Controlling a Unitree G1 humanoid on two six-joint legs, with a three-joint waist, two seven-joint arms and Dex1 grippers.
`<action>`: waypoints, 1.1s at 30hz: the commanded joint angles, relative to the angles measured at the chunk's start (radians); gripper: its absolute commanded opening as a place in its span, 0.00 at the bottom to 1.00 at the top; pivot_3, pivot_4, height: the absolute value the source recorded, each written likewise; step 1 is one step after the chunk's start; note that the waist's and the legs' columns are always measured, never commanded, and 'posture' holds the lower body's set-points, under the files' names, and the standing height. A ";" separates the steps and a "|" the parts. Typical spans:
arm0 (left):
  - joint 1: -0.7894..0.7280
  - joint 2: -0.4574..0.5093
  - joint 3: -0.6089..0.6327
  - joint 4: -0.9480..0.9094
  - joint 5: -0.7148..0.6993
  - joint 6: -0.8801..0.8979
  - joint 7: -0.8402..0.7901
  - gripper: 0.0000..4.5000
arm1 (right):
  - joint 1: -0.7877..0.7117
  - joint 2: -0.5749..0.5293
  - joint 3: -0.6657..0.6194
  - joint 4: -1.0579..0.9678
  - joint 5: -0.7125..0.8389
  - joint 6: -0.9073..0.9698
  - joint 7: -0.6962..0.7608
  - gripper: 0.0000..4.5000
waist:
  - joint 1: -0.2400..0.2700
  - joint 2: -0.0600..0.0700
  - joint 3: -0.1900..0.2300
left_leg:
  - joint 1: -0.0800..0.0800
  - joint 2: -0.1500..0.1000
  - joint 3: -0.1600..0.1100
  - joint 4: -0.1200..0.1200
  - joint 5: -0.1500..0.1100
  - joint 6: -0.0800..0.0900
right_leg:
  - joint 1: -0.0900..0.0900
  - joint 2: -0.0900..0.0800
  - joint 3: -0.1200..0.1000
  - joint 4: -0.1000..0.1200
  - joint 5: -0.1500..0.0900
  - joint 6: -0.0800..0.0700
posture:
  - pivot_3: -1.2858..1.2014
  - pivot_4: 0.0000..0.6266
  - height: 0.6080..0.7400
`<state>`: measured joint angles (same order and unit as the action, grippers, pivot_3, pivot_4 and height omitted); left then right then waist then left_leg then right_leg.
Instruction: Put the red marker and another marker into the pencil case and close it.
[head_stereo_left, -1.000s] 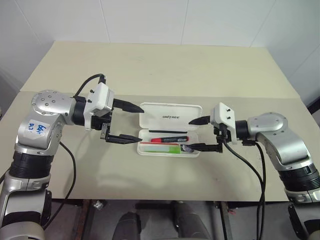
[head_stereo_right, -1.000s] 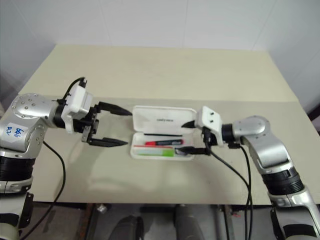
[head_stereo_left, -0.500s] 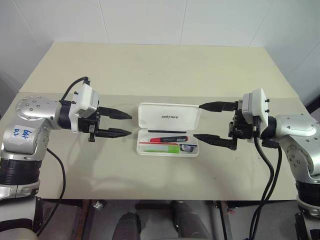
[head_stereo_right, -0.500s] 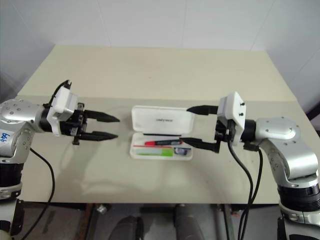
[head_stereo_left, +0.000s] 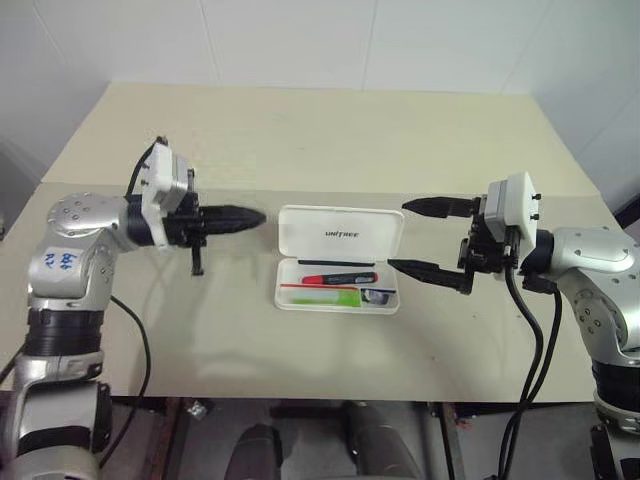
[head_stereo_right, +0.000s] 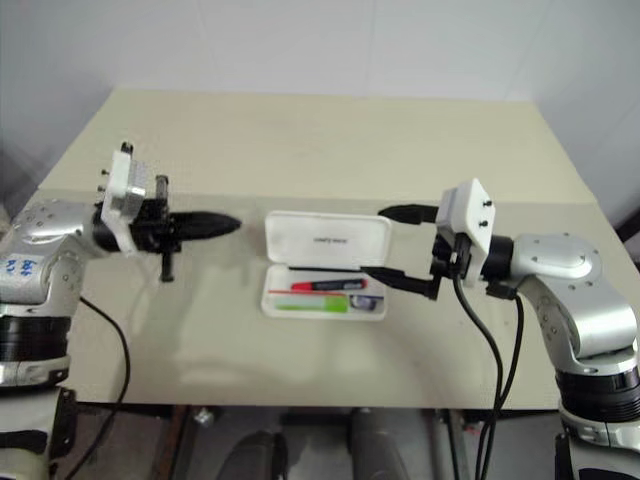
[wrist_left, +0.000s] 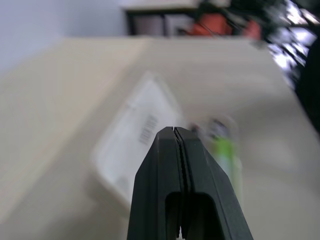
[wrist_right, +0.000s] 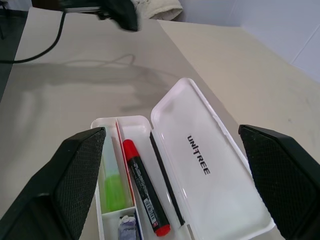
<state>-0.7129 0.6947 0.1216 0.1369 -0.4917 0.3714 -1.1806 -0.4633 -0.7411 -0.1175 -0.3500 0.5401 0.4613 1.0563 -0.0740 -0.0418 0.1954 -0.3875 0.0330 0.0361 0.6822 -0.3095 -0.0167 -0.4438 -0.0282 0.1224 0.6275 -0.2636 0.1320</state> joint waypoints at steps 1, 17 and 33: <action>-0.070 -0.036 0.022 0.074 0.021 -0.020 0.087 0.01 | -0.020 0.008 -0.007 -0.003 0.001 -0.041 -0.013 1.00 | 0.003 0.000 0.000 | 0.000 0.000 0.000 0.000 0.000 0.000 | 0.000 0.000 0.000 0.000 0.000 0.000 | 0.52 0.24 1.00; -0.189 -0.197 -0.165 0.407 0.279 -0.261 0.169 0.01 | -0.032 0.036 0.030 0.005 -0.015 -0.067 -0.052 1.00 | 0.021 0.000 0.000 | -0.002 0.000 0.001 -0.001 0.000 0.000 | -0.001 0.000 0.000 -0.001 0.000 0.000 | 0.52 0.24 1.00; -0.023 -0.151 -0.245 0.071 0.179 -0.163 -0.138 0.01 | -0.029 -0.010 -0.004 -0.084 0.112 0.020 -0.028 1.00 | 0.021 0.000 0.000 | 0.000 0.000 0.000 0.000 0.000 0.000 | 0.000 -0.001 0.000 -0.001 0.000 0.000 | 0.52 0.24 1.00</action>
<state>-0.7482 0.5315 -0.0996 0.2422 -0.3304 0.2022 -1.3122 -0.4839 -0.7375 -0.0878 -0.3957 0.6268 0.4818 1.0369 -0.0534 -0.0417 0.1954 -0.3877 0.0328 0.0365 0.6818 -0.3093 -0.0169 -0.4439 -0.0288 0.1223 0.6270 -0.2635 0.1322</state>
